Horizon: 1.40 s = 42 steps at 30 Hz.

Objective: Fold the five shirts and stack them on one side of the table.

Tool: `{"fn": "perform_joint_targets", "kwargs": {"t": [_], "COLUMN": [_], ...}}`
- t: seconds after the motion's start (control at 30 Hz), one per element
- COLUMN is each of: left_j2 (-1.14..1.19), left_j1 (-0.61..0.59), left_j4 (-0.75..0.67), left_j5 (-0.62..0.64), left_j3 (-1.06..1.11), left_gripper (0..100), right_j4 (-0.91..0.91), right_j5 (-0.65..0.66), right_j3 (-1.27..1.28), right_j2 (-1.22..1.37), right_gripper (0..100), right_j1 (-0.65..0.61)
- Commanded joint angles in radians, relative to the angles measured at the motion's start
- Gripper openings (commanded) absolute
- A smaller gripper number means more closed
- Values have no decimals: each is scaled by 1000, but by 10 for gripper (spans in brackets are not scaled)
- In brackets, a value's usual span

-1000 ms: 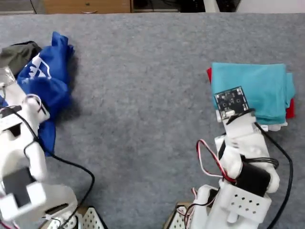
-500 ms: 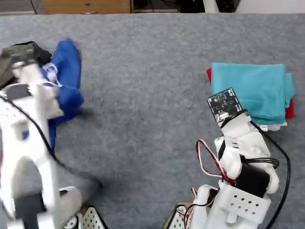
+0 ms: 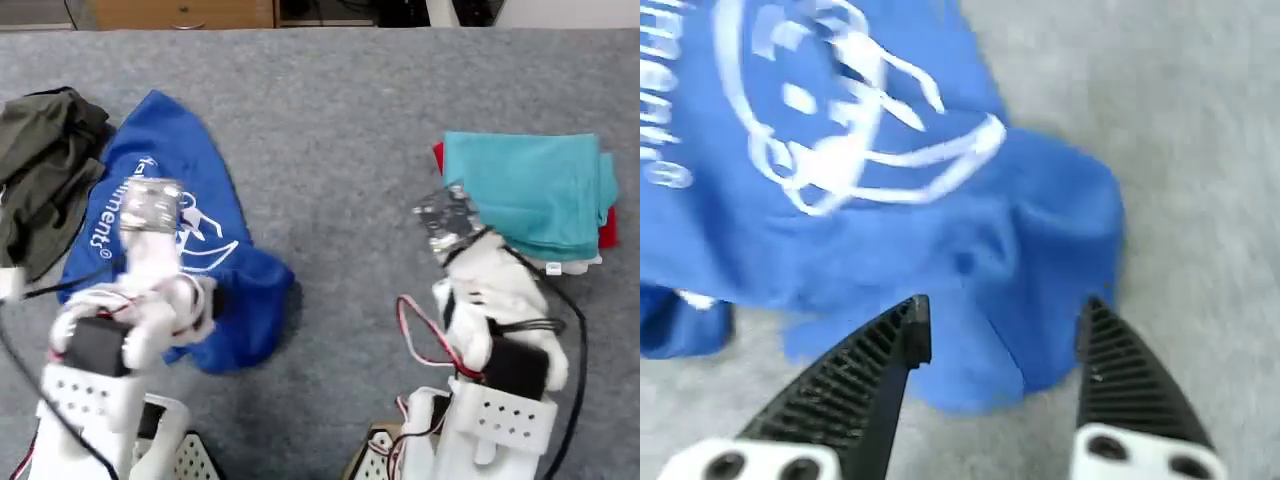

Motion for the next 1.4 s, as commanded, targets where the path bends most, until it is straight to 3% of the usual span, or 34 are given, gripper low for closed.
{"fn": "perform_joint_targets", "kwargs": {"t": [0.0, 0.13, 0.23, 0.33, 0.4, 0.5, 0.57, 0.63, 0.77, 0.9, 0.97, 1.03, 1.23, 1.37], "left_j2": [-15, 15, 102, 209, 262, 340, 360, 358, 312, 179, 84, -31, -460, -679], "left_j1": [-193, -489, -582, -605, -595, -592, -594, -598, -598, -609, -663, -735, -968, -1063], "left_j4": [25, -86, -353, -697, -848, -959, -973, -971, -875, -494, -267, -117, 15, 71], "left_j5": [-12, -15, -18, -66, -153, -235, -258, -269, -272, -397, -489, -503, -562, -578], "left_j3": [-222, -175, 94, 347, 457, 535, 549, 555, 534, 427, 361, 321, 308, 307], "left_gripper": [260, 260, 236, 168, 147, 99, 11, 25, 18, 18, 18, 18, 18, 38], "right_j4": [-25, -25, -5, 57, 89, 130, 153, 184, 295, 460, 546, 557, 555, 525], "right_j5": [-44, -115, -126, -132, -133, -133, -133, -133, -133, -133, -133, -127, -127, -127], "right_j3": [-18, -101, -226, -429, -582, -812, -952, -1090, -1360, -1620, -1735, -1773, -1722, -1681], "right_j2": [18, 185, 418, 667, 822, 1046, 1187, 1322, 1561, 1762, 1842, 1882, 1877, 1885], "right_gripper": [5, 5, 5, 5, 5, 5, 5, 5, 6, 6, 6, 4, 5, 6], "right_j1": [-162, -337, -467, -581, -639, -700, -727, -746, -791, -826, -837, -835, -869, -875]}}
